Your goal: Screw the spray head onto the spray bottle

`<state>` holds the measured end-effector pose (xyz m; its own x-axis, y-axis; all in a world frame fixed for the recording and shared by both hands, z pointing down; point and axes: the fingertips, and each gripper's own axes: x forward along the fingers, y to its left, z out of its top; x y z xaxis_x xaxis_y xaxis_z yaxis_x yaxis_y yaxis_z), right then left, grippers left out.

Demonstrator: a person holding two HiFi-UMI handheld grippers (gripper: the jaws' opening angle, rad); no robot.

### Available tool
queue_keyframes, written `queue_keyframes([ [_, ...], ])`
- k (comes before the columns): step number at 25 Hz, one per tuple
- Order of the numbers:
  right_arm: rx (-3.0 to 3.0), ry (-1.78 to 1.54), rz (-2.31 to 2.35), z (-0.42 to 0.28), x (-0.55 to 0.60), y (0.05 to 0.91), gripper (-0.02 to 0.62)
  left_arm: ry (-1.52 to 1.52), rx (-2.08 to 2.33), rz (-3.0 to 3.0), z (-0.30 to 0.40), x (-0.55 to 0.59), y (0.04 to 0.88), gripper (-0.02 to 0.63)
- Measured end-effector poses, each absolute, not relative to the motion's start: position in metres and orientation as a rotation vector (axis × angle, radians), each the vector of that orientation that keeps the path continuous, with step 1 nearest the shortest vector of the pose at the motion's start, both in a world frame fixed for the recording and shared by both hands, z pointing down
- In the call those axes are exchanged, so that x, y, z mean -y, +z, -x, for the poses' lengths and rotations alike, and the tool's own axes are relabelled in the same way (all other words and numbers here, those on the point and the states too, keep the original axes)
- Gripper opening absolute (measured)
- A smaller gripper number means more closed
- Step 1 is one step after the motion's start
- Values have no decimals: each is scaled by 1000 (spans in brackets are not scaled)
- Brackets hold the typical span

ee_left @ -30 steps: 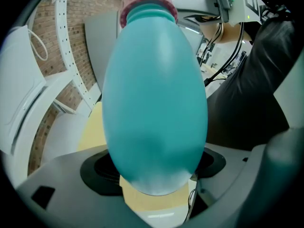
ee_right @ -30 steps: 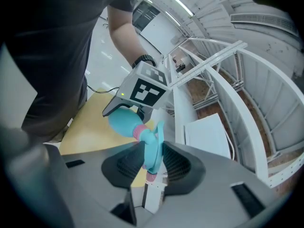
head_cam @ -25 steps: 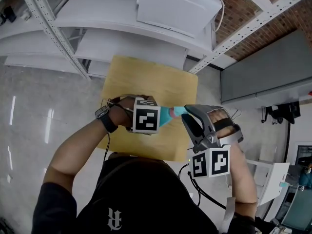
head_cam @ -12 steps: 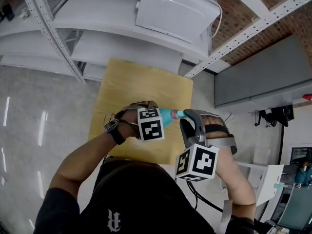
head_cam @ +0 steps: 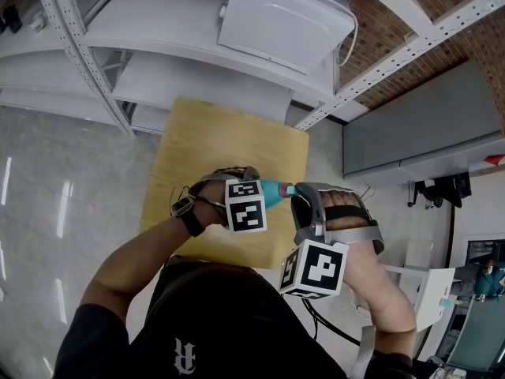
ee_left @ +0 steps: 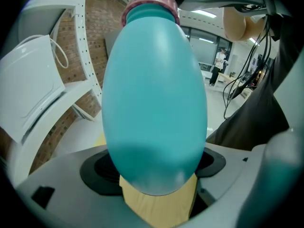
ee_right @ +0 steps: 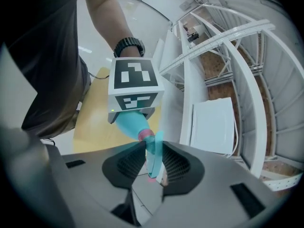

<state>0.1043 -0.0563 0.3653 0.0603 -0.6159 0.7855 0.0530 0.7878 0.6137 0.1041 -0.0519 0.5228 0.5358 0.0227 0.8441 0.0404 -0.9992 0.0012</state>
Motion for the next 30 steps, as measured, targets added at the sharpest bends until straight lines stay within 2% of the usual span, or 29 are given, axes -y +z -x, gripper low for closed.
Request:
queue_keyframes([
  [10, 1667, -583, -565, -87, 66, 332, 110, -1258, 168, 2955, -111, 46, 495, 425],
  [13, 1809, -569, -683, -87, 68, 296, 123, -1233, 180, 2967, -111, 49, 486, 425],
  [15, 2163, -392, -841, -101, 67, 253, 124, -1208, 197, 2989, -108, 49, 477, 425],
  [17, 2666, -30, -944, -128, 60, 218, 133, -1162, 248, 3023, -102, 45, 463, 425],
  [19, 3021, 309, -897, -152, 52, 217, 210, -1115, 340, 3047, -96, 34, 445, 425],
  [20, 3091, 387, -847, -153, 49, 228, 221, -1103, 393, 3047, -93, 27, 437, 425],
  [24, 3115, 456, -516, -108, 46, 272, 230, -1098, 558, 3012, -86, 6, 420, 425],
  [30, 3191, 493, -219, -71, 45, 268, 235, -1120, 659, 2974, -89, -13, 417, 425],
])
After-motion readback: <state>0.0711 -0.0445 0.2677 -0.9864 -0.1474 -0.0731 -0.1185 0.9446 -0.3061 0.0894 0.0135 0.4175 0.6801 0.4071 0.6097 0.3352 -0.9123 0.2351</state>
